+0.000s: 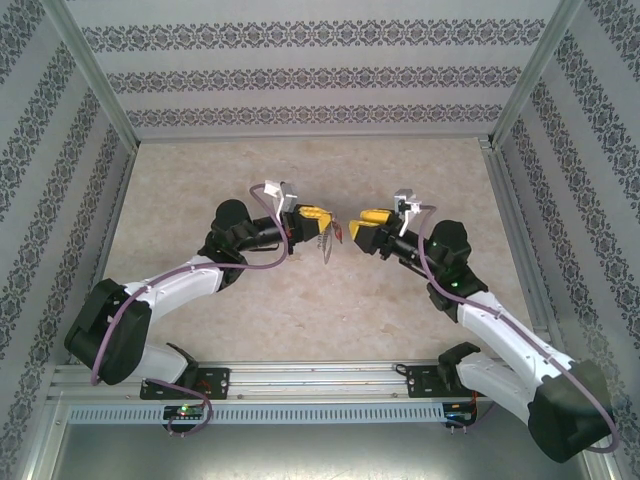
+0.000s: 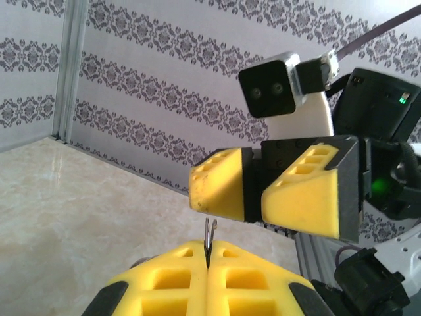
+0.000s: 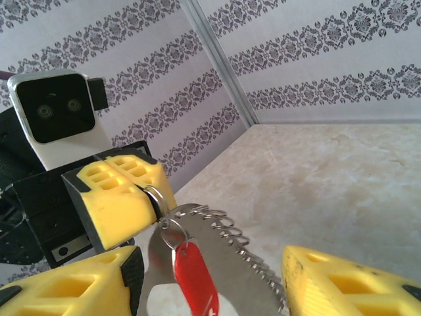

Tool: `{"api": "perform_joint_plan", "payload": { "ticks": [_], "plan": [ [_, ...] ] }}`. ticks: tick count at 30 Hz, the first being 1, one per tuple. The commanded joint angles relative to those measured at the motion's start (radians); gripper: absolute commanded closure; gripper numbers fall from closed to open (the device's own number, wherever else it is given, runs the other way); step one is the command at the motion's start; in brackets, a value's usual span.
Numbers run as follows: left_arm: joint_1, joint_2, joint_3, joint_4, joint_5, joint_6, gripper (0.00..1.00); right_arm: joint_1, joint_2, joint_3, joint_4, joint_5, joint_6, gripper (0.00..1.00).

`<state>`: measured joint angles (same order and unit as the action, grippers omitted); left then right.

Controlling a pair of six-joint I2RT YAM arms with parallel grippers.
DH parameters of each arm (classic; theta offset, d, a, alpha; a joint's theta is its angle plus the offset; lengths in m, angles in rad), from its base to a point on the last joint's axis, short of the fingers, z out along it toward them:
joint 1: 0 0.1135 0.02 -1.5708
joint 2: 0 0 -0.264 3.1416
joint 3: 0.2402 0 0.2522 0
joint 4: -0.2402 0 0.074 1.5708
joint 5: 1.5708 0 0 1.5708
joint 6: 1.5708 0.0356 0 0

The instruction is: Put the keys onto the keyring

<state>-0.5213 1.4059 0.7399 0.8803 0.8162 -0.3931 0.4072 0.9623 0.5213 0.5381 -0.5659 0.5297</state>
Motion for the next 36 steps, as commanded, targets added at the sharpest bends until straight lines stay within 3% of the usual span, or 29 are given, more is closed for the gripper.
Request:
{"api": "perform_joint_plan", "payload": {
  "ticks": [1,11,36],
  "plan": [
    [0.025,0.014,-0.013,0.167,0.029,-0.096,1.00,-0.011,0.034,0.029,0.147,-0.023,0.054,0.40],
    [0.057,0.080,-0.023,0.371,0.057,-0.267,1.00,-0.007,0.140,0.042,0.382,-0.103,0.190,0.40],
    [0.060,0.126,0.015,0.396,0.073,-0.316,1.00,0.044,0.340,0.092,0.531,-0.166,0.248,0.52]
  ]
}}
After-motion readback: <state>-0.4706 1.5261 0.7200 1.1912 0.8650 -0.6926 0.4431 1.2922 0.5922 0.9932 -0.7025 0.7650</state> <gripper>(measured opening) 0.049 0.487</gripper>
